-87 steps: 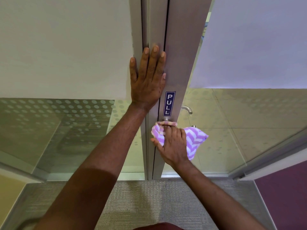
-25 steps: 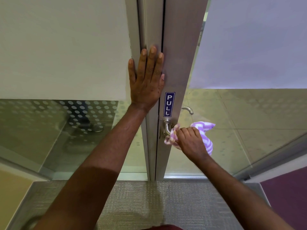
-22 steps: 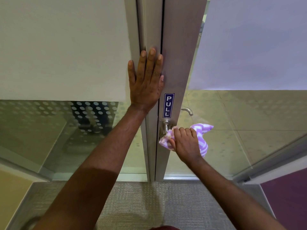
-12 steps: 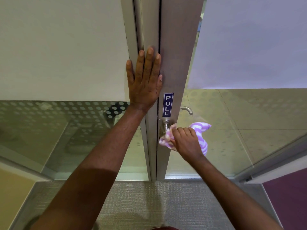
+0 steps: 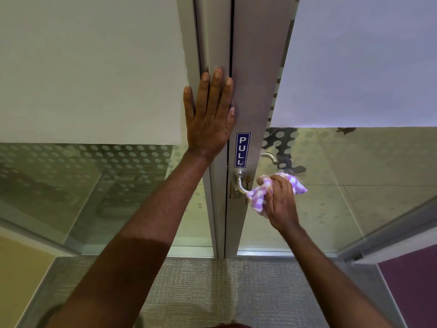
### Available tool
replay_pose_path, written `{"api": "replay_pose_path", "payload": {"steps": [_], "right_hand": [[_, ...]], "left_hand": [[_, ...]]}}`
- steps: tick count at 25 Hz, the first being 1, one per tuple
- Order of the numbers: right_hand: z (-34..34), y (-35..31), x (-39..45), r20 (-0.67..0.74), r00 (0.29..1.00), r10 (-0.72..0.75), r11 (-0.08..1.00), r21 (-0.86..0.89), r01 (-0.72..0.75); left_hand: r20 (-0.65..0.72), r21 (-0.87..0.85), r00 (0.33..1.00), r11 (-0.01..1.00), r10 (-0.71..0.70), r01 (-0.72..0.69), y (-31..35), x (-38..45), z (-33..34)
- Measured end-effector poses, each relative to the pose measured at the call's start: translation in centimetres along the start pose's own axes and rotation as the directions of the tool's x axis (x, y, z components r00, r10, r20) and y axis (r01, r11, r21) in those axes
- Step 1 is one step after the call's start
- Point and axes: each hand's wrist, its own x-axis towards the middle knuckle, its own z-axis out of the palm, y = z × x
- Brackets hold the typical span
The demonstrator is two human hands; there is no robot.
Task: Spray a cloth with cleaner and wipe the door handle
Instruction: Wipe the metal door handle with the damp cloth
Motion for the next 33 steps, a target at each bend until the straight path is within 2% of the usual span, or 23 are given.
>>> {"api": "replay_pose_path", "payload": {"steps": [1, 2, 4, 6, 7, 9, 13, 14, 15, 16, 17, 19, 20, 21, 24, 26, 27, 29, 33], "right_hand": [[0.6, -1.0, -0.1, -0.043, 0.988, 0.146, 0.986, 0.088, -0.142], [1.2, -2.2, 0.1, -0.082, 0.948, 0.308, 0.938, 0.192, -0.288], [2.0, -4.2, 1.0, -0.099, 0.789, 0.607, 0.752, 0.393, -0.529], [2.0, -4.9, 2.1, -0.036, 0.611, 0.791, 0.519, 0.569, -0.639], [1.9, -4.9, 2.6, 0.002, 0.541, 0.841, 0.41, 0.65, -0.639], [1.7, -4.6, 3.2, 0.068, 0.462, 0.884, 0.26, 0.75, -0.609], [1.6, -3.8, 3.7, 0.117, 0.384, 0.916, 0.159, 0.773, -0.614], [1.6, -3.9, 3.7, 0.115, 0.386, 0.915, 0.162, 0.772, -0.615], [1.5, -4.1, 3.5, 0.086, 0.41, 0.908, 0.212, 0.75, -0.626], [1.5, -4.5, 3.2, 0.032, 0.471, 0.882, 0.317, 0.7, -0.64], [1.5, -4.8, 2.6, -0.037, 0.569, 0.821, 0.469, 0.612, -0.637], [1.7, -4.8, 1.0, -0.147, 0.782, 0.606, 0.773, 0.34, -0.535], [1.9, -4.5, 0.3, -0.171, 0.852, 0.495, 0.865, 0.188, -0.465], [2.1, -4.3, -0.3, -0.182, 0.894, 0.409, 0.912, 0.051, -0.407], [2.8, -5.0, -1.5, -0.094, 0.983, 0.16, 0.962, -0.208, -0.177], [4.0, -6.4, -1.9, 0.02, 1.0, 0.021, 0.945, -0.328, -0.014], [4.5, -7.2, -1.8, 0.054, 0.998, 0.012, 0.923, -0.384, 0.01], [4.9, -8.7, -0.3, 0.075, 0.994, 0.082, 0.882, -0.469, -0.038], [4.1, -9.6, 2.7, 0.134, 0.984, 0.12, 0.848, -0.528, -0.031]], "left_hand": [[-0.001, 0.002, 1.0, 1.0, -0.001, 0.001, 0.0, 0.0, 0.0], [-0.005, 0.005, 1.0, 1.0, 0.0, 0.0, 0.0, -0.1, 0.0], [-0.017, -0.003, 1.0, 1.0, 0.001, -0.001, 0.0, 0.0, -0.1], [-0.019, -0.008, 1.0, 1.0, 0.005, -0.005, 0.0, 0.0, 0.0], [-0.018, -0.006, 1.0, 1.0, 0.006, -0.007, 0.1, 0.0, 0.0], [-0.024, -0.007, 1.0, 1.0, 0.007, -0.007, 0.1, 0.0, 0.0], [-0.026, -0.002, 1.0, 1.0, 0.01, -0.01, 0.0, 0.0, 0.1], [-0.025, -0.004, 1.0, 1.0, 0.008, -0.008, 0.0, 0.0, 0.2], [-0.025, -0.008, 1.0, 1.0, 0.006, -0.007, 0.0, 0.0, 0.2], [-0.023, -0.01, 1.0, 1.0, 0.006, -0.006, 0.0, 0.0, 0.3], [-0.021, -0.011, 1.0, 1.0, 0.006, -0.007, -0.1, -0.1, 0.3], [-0.019, -0.007, 1.0, 1.0, 0.008, -0.008, -0.1, -0.1, 0.4], [-0.02, -0.006, 1.0, 1.0, 0.009, -0.009, -0.1, -0.1, 0.4], [-0.022, -0.006, 1.0, 1.0, 0.01, -0.01, -0.2, -0.1, 0.5], [-0.027, -0.002, 1.0, 1.0, 0.011, -0.011, -0.2, -0.1, 0.7], [-0.029, -0.01, 1.0, 1.0, 0.012, -0.012, -0.3, -0.1, 0.7], [-0.029, -0.009, 0.999, 1.0, 0.015, -0.015, -0.3, -0.1, 0.7], [-0.027, 0.002, 0.999, 1.0, 0.023, -0.023, -0.3, -0.2, 0.7], [-0.023, 0.007, 1.0, 1.0, 0.02, -0.019, -0.3, -0.2, 0.6]]}}
